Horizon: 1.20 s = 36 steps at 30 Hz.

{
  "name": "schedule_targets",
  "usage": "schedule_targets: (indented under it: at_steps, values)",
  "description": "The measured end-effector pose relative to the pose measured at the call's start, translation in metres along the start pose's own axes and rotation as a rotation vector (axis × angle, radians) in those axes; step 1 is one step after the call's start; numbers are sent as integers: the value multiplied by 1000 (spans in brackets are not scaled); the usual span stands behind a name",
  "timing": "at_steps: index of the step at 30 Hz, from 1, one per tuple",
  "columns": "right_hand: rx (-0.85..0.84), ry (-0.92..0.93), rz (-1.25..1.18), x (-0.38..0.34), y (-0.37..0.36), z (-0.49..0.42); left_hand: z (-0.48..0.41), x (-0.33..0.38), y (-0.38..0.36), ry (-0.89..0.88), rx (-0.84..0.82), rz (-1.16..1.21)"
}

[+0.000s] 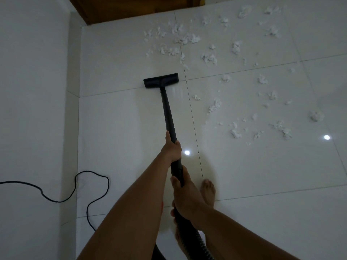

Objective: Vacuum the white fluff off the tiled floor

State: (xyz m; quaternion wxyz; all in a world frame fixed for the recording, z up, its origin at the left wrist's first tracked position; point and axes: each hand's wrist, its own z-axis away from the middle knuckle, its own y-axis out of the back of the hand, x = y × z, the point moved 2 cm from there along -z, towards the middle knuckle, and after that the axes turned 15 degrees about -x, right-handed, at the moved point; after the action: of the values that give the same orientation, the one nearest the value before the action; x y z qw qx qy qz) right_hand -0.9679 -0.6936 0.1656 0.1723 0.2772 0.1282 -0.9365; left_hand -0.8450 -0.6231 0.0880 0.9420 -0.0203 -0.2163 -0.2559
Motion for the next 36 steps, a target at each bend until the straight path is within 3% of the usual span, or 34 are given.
schedule_targets:
  at_steps: [11, 22, 28, 36]
  values:
    - [36, -57, 260, -40, 43, -16, -25, 45, 10, 12, 39, -4]
    - [90, 35, 269, -35, 37, 12, 6, 41, -9, -9, 75, -4]
    - [51, 30, 141, -20, 30, 29, 16, 28, -22, -6, 51, -7]
    - [38, 35, 194, -20, 39, 25, 16, 35, -22, 8, 38, -17]
